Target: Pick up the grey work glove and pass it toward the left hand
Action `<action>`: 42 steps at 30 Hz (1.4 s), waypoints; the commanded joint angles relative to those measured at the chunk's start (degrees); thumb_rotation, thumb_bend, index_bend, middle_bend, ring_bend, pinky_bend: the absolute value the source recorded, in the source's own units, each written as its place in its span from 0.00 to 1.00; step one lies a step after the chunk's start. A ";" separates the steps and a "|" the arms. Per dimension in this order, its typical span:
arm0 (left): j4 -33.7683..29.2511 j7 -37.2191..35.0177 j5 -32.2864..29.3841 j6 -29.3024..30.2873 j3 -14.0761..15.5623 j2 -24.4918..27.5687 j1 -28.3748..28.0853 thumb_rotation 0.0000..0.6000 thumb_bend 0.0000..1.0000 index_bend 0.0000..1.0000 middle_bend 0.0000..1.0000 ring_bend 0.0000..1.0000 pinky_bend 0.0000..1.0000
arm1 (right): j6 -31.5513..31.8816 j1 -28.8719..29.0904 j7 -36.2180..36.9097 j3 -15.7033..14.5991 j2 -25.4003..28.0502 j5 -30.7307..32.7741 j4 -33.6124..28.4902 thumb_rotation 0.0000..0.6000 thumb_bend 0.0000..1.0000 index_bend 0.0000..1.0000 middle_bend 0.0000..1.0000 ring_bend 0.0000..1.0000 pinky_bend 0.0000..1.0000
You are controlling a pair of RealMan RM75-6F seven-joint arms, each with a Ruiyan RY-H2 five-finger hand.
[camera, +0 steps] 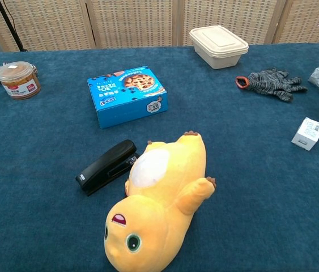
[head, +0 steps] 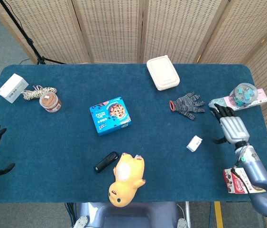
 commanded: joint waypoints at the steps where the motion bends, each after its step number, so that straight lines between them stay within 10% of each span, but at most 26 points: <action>1: -0.02 0.50 -1.15 -0.57 -0.49 -0.23 -0.36 1.00 0.13 0.00 0.00 0.00 0.00 | -8.25 7.35 4.16 2.32 -6.85 3.57 11.96 1.00 0.00 0.05 0.00 0.00 0.00; 15: 0.15 3.01 -6.59 -4.47 -1.81 -1.00 -2.29 1.00 0.13 0.00 0.00 0.00 0.00 | -23.97 18.73 14.38 1.96 -23.65 3.87 43.03 1.00 0.00 0.05 0.00 0.00 0.00; 34: 0.49 2.34 -10.25 -4.86 -3.21 -0.69 -2.69 1.00 0.13 0.00 0.00 0.00 0.00 | -29.85 24.40 28.85 -1.22 -35.58 -3.44 60.52 1.00 0.00 0.08 0.00 0.00 0.00; 42: 0.29 1.45 -10.00 -4.68 -3.07 -0.33 -2.50 1.00 0.13 0.00 0.00 0.00 0.00 | -27.84 24.89 30.82 -2.13 -38.62 -4.99 65.03 1.00 0.01 0.28 0.14 0.05 0.13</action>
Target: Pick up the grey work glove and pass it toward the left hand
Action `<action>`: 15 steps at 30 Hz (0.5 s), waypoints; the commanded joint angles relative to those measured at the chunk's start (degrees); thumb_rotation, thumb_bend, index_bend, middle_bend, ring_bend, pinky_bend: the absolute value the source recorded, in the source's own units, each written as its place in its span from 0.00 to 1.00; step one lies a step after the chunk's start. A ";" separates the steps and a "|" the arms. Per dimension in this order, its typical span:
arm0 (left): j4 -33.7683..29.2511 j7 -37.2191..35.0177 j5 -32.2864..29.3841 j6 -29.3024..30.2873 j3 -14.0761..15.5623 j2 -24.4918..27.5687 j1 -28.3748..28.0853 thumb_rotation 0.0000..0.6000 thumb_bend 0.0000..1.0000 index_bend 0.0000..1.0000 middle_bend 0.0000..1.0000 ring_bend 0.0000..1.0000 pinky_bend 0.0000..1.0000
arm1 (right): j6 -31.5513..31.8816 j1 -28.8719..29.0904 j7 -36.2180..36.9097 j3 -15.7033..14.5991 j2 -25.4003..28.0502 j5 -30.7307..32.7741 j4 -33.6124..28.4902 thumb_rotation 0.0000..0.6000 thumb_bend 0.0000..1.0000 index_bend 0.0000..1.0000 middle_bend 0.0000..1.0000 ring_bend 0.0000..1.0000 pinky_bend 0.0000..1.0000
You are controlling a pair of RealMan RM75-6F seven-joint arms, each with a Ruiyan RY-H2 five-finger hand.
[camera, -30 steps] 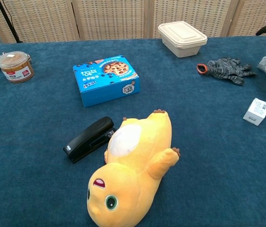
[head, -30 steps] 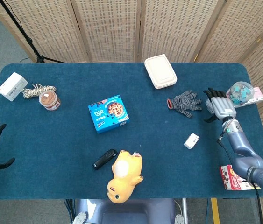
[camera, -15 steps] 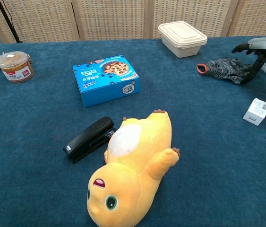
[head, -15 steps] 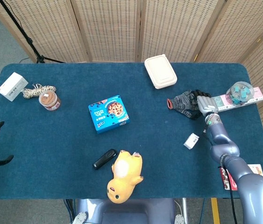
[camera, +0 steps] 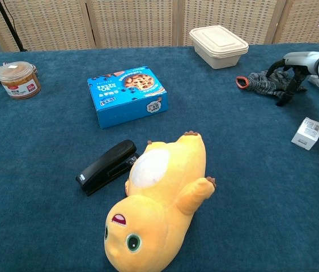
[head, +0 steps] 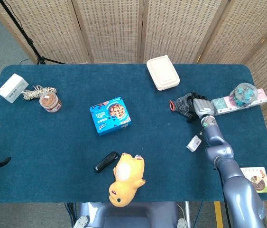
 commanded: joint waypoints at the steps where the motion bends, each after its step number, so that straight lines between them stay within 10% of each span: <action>1: -0.01 -0.18 0.01 0.12 0.03 0.05 0.09 1.00 0.13 0.00 0.00 0.00 0.00 | 0.82 0.13 0.90 -0.27 -1.02 -0.46 1.18 1.00 0.04 0.33 0.20 0.10 0.20; 15: -0.14 -0.32 0.35 0.33 0.36 0.12 0.26 1.00 0.13 0.00 0.00 0.00 0.00 | 7.74 -1.21 5.24 -2.04 -1.29 -3.03 0.83 1.00 0.36 0.56 0.50 0.42 0.55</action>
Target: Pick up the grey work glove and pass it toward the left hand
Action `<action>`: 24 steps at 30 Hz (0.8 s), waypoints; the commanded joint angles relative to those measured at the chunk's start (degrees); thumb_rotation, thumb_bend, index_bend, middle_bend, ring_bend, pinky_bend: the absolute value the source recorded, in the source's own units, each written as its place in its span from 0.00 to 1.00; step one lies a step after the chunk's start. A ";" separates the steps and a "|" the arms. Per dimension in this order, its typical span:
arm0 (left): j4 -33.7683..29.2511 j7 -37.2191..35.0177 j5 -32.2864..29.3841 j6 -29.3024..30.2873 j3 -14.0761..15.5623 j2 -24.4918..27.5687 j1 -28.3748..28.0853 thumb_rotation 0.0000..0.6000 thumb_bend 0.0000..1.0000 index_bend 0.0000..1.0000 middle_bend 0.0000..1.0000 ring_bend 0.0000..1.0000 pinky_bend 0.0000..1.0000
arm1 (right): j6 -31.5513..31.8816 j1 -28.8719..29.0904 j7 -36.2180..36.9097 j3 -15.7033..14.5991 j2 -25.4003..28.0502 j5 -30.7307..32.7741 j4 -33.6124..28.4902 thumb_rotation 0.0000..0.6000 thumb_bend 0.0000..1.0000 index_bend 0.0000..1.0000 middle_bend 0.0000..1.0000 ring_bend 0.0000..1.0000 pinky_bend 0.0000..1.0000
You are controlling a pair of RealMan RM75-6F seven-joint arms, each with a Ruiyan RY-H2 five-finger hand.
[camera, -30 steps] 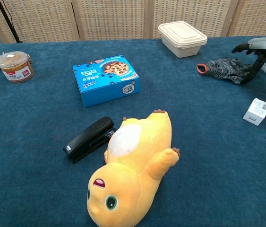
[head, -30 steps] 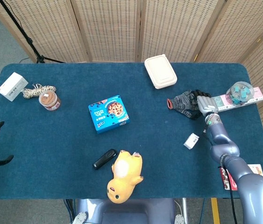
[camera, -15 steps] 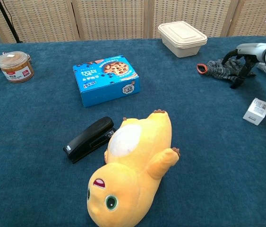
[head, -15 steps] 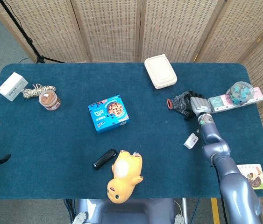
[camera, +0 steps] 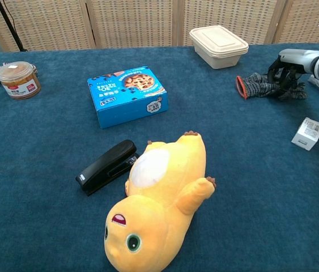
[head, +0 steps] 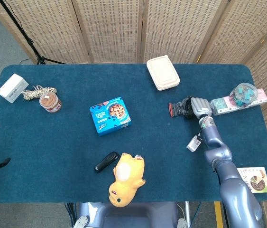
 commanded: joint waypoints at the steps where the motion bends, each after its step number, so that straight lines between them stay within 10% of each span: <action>1: -0.03 0.07 0.12 0.04 0.08 -0.03 0.01 1.00 0.13 0.00 0.00 0.00 0.00 | 2.37 -0.65 1.46 -0.54 0.21 -0.77 -0.64 1.00 0.37 0.56 0.52 0.44 0.56; 14: 0.66 -1.83 4.03 -1.93 0.63 0.71 -1.70 1.00 0.13 0.00 0.00 0.00 0.00 | 15.58 -3.71 6.82 -2.24 5.41 -3.79 -9.28 1.00 0.40 0.56 0.52 0.45 0.57; 24: 6.73 -14.06 20.44 -11.92 3.39 5.16 -11.12 1.00 0.13 0.00 0.00 0.00 0.00 | 26.64 -8.73 -5.16 -1.26 21.70 -3.41 -44.14 1.00 0.43 0.57 0.52 0.45 0.57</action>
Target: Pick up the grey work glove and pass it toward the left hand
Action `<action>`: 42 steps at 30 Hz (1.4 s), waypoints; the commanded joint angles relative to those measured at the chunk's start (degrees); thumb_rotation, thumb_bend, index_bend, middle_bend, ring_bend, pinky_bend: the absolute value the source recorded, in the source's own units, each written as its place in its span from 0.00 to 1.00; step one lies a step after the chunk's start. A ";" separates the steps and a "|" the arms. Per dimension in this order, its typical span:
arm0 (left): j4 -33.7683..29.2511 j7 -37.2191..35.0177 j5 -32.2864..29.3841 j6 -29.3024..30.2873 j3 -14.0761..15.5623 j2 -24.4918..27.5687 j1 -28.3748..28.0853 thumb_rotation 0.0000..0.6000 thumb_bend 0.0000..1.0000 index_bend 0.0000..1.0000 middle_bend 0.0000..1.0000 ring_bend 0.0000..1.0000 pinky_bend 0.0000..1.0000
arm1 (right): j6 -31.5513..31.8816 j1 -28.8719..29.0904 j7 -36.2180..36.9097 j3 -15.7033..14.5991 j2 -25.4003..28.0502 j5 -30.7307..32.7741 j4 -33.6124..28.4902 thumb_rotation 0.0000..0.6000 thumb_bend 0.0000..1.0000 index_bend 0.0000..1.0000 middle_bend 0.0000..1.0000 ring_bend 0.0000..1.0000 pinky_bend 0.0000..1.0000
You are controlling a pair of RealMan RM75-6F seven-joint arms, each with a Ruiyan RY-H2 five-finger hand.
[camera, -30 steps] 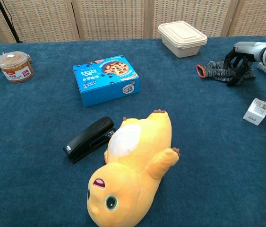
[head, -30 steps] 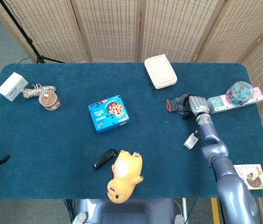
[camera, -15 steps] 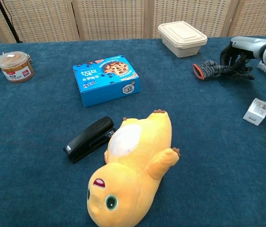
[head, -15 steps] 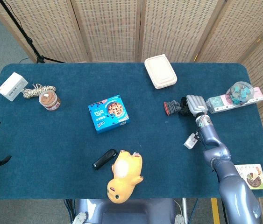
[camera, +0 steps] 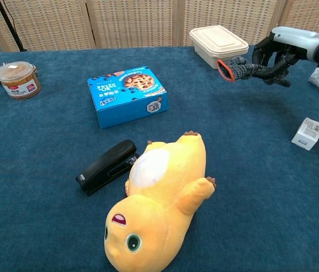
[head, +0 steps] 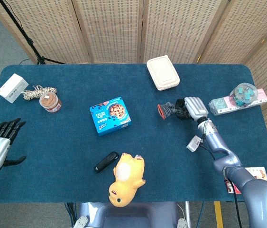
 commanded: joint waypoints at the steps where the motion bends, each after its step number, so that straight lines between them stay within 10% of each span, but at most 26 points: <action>1: 3.17 -6.79 7.55 -4.21 1.50 2.18 -5.19 1.00 0.13 0.00 0.00 0.00 0.00 | 4.49 -3.20 -11.53 0.99 11.06 1.41 -22.53 1.00 0.43 0.57 0.52 0.45 0.57; 18: 1.28 -29.18 19.69 -13.23 3.65 6.19 -22.28 1.00 0.13 0.00 0.00 0.00 0.01 | 5.53 -2.38 -44.14 7.82 17.67 24.10 -57.53 1.00 0.47 0.57 0.52 0.45 0.57; 42: -5.28 -27.21 12.44 -26.61 2.69 2.85 -34.51 1.00 0.13 0.11 0.00 0.00 0.02 | 9.86 1.04 -51.47 11.56 13.31 43.61 -66.28 1.00 0.52 0.56 0.52 0.45 0.57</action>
